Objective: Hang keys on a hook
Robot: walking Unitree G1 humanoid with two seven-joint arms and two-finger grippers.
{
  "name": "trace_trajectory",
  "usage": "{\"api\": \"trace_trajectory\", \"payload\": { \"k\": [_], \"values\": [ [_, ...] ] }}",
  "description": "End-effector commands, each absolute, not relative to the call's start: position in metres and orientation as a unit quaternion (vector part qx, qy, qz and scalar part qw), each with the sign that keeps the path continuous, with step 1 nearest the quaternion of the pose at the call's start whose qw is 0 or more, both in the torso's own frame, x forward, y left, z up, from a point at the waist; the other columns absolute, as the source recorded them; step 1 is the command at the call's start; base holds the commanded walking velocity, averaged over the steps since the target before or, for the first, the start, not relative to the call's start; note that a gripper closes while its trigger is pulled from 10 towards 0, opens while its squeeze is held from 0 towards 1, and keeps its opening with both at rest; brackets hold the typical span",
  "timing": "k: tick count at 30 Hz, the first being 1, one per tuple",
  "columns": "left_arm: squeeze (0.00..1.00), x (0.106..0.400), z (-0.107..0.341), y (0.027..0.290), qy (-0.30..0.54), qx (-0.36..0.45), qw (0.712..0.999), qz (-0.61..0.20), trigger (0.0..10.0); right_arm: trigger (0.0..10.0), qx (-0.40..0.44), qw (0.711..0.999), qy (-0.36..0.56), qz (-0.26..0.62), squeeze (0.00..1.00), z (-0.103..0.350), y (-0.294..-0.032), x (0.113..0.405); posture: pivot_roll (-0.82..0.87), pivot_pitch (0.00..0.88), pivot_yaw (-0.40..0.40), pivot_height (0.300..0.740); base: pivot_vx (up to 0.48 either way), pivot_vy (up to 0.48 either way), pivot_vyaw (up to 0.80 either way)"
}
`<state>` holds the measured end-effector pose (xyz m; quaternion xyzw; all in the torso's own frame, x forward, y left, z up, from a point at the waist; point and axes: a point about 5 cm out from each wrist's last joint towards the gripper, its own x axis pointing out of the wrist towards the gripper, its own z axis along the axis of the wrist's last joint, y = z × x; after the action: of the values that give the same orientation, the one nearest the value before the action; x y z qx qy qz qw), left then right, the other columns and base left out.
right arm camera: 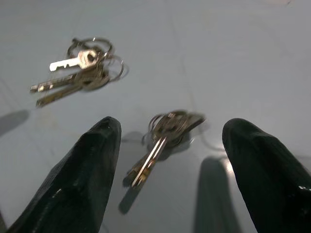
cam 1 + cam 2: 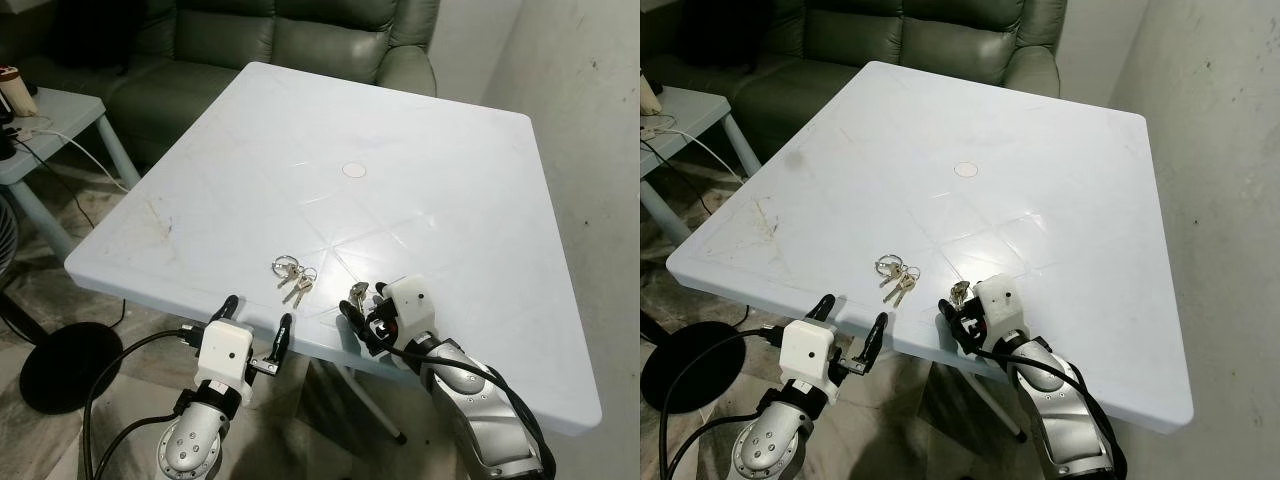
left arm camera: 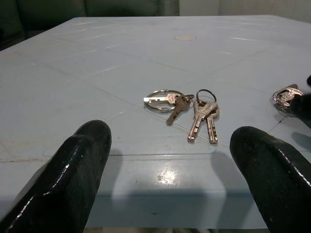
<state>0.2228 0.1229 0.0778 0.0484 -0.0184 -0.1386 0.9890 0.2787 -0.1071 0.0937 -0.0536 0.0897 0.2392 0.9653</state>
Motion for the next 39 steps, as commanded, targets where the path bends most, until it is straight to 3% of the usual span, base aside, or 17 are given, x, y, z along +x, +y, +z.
{"api": "trace_trajectory", "payload": {
  "k": [1, 2, 3, 4, 5, 39],
  "values": [
    [0.0, 0.2235, 0.0806, 0.1235, -0.02, 0.051, 0.989, -0.135, 10.0, 10.0, -0.069, 0.97, 0.103, 0.209, 0.0, 0.0908, -0.1074, 0.2806, 0.0, 0.116, -0.053, 0.74, 0.0, 0.0, 0.0],
    [0.0, 0.2238, 0.0807, 0.1235, -0.02, 0.05, 0.989, -0.134, 10.0, 10.0, -0.074, 0.972, 0.107, 0.198, 0.0, 0.0896, -0.1075, 0.2816, 0.0, 0.116, -0.053, 0.74, 0.0, 0.0, 0.0],
    [0.0, 0.224, 0.0809, 0.1237, -0.02, 0.051, 0.989, -0.134, 10.0, 7.8, -0.078, 0.972, 0.112, 0.189, 0.0, 0.0881, -0.1069, 0.2823, 0.0, 0.113, -0.052, 0.74, 0.0, 0.0, 0.0],
    [0.0, 0.224, 0.0809, 0.1237, -0.02, 0.051, 0.989, -0.134, 10.0, 7.8, -0.078, 0.972, 0.112, 0.189, 0.0, 0.0881, -0.1069, 0.2823, 0.0, 0.113, -0.052, 0.74, 0.0, 0.0, 0.0],
    [0.0, 0.2239, 0.0813, 0.1241, -0.021, 0.053, 0.989, -0.133, 10.0, 0.0, -0.079, 0.973, 0.117, 0.18, 0.0, 0.0866, -0.106, 0.2825, 0.0, 0.114, -0.052, 0.74, 0.0, 0.0, 0.0],
    [0.0, 0.2226, 0.082, 0.1274, -0.019, 0.056, 0.99, -0.124, 10.0, 0.0, -0.066, 0.976, 0.12, 0.171, 0.0, 0.0865, -0.1067, 0.2827, 0.02, 0.106, -0.055, 0.74, 0.0, 0.0, 0.0]
  ]
}}
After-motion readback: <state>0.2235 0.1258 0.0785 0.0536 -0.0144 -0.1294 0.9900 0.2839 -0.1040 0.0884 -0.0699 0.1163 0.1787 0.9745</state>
